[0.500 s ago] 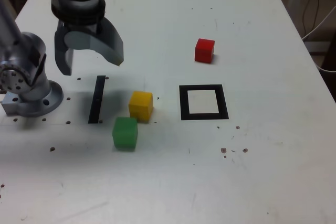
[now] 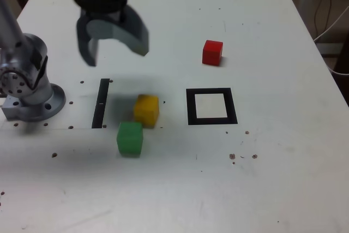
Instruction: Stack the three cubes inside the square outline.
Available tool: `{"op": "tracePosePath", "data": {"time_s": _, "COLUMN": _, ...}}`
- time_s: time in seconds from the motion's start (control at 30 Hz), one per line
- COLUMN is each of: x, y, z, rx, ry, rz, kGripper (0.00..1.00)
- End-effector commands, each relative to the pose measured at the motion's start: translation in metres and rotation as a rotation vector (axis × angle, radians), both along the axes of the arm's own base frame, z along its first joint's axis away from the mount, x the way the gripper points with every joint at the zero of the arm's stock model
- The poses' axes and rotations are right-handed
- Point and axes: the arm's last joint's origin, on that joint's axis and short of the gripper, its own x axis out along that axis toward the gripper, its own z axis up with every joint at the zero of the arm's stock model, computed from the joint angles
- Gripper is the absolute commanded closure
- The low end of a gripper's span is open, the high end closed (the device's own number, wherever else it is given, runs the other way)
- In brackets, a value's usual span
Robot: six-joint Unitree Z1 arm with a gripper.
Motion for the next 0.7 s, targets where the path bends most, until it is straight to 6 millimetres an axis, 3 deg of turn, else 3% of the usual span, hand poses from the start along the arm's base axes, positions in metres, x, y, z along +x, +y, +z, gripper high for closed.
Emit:
{"op": "tracePosePath", "data": {"time_s": 0.0, "x": 0.015, "y": 0.005, "z": 0.006, "rx": 0.006, "ry": -0.006, "rz": -0.022, "kGripper": 0.03}}
{"op": "tracePosePath", "data": {"time_s": 0.23, "x": 0.073, "y": 0.039, "z": 0.024, "rx": 0.010, "ry": -0.060, "rz": -0.092, "kGripper": 0.03}}
{"op": "tracePosePath", "data": {"time_s": 0.47, "x": 0.131, "y": 0.086, "z": 0.023, "rx": -0.004, "ry": -0.067, "rz": -0.174, "kGripper": 0.04}}
{"op": "tracePosePath", "data": {"time_s": 0.67, "x": 0.155, "y": 0.108, "z": 0.009, "rx": -0.017, "ry": -0.038, "rz": -0.216, "kGripper": 0.04}}
